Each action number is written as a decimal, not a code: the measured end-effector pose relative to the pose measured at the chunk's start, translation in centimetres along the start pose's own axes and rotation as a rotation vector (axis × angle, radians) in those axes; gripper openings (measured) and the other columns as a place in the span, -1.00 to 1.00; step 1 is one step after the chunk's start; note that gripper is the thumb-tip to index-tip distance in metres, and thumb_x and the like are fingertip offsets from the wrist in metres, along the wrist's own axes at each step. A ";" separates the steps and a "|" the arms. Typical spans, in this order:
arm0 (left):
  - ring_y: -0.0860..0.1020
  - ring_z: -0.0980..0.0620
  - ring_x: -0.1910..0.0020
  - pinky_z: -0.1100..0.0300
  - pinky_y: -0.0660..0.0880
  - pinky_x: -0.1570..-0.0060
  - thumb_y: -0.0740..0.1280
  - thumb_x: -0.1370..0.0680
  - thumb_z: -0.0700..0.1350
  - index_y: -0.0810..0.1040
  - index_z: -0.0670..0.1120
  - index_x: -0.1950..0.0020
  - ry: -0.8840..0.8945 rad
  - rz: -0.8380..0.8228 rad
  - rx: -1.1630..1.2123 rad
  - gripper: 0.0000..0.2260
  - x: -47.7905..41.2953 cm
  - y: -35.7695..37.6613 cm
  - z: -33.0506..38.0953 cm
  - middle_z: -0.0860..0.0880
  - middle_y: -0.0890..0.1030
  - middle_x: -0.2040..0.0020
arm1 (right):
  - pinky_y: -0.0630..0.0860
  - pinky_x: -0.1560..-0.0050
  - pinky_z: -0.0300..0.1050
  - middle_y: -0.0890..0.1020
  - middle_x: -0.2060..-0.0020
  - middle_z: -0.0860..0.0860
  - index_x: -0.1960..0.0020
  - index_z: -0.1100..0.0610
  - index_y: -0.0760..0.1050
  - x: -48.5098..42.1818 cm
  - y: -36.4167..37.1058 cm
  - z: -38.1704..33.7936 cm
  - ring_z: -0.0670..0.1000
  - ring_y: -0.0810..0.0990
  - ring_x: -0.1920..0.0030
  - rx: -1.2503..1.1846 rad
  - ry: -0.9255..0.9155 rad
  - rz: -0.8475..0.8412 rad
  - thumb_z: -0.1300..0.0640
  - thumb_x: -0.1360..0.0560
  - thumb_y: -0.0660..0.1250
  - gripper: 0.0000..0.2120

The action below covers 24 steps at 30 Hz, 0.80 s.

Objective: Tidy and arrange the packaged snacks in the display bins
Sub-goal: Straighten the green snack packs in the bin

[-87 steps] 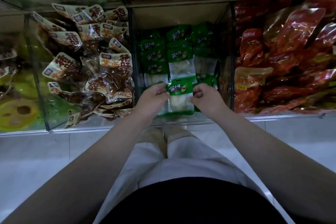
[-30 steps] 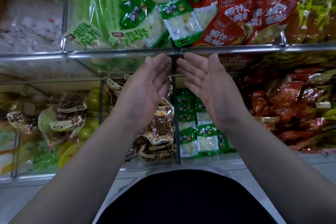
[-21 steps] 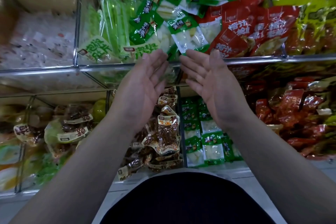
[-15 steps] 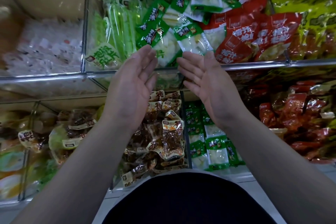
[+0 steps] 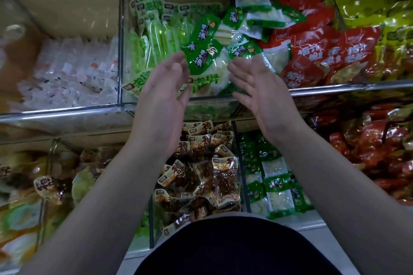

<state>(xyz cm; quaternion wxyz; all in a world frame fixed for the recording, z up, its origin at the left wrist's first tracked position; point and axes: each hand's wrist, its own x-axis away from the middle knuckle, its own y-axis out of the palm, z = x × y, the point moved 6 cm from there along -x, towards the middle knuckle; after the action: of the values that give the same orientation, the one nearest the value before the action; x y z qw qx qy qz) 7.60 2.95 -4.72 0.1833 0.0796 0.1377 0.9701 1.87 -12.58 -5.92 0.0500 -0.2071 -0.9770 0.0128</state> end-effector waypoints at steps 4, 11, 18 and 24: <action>0.31 0.08 -0.45 0.11 0.23 -0.45 0.14 -0.66 -0.09 0.41 -0.03 -0.36 -0.074 -0.092 -0.006 -0.73 -1.2 1.3 0.0 -0.01 0.35 -0.48 | 0.32 -0.41 -0.01 0.45 -0.39 -0.04 -0.43 0.01 0.35 -1.2 0.5 0.0 -0.09 0.42 -0.36 0.110 0.056 0.035 -0.26 -0.61 -0.01 -0.47; 0.49 0.35 -0.10 0.30 0.41 -0.21 0.17 -0.66 -0.09 0.20 -0.14 -0.47 -0.205 -0.065 -0.071 -0.60 -2.9 2.0 -0.4 0.01 0.49 -0.31 | 0.34 -0.03 -0.41 0.41 -0.20 -0.16 -0.44 -0.01 0.33 -2.6 0.8 -0.9 -0.17 0.35 -0.20 0.258 0.011 0.115 -0.12 -0.66 0.04 -0.59; 0.50 0.30 -0.02 0.21 0.44 -0.22 0.18 -0.66 -0.12 0.41 -0.06 -0.22 -0.261 -0.082 -0.050 -0.85 -3.7 2.5 -0.7 0.02 0.53 -0.09 | 0.31 -0.40 -0.01 0.38 -0.42 0.05 -0.50 0.12 0.27 -4.2 1.4 -0.5 0.04 0.37 -0.37 0.625 -0.079 0.136 0.08 -0.64 0.19 -0.56; 0.28 0.04 -0.46 -0.03 0.31 -0.39 0.19 -0.64 -0.20 0.15 -0.14 -0.55 -0.200 -0.028 0.023 -0.52 -3.1 1.0 -1.1 -0.04 0.27 -0.51 | 0.49 -0.21 -0.05 0.39 -0.24 0.04 -0.46 0.09 0.31 -4.1 0.2 0.1 -0.04 0.46 -0.05 0.638 -0.119 0.224 0.15 -0.56 0.33 -0.51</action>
<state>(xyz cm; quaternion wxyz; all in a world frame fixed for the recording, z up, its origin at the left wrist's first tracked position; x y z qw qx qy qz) 9.91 0.56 -5.80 0.2088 0.1761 0.1311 0.9530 5.69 -14.10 -6.38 0.0536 -0.2860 -0.8961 0.3351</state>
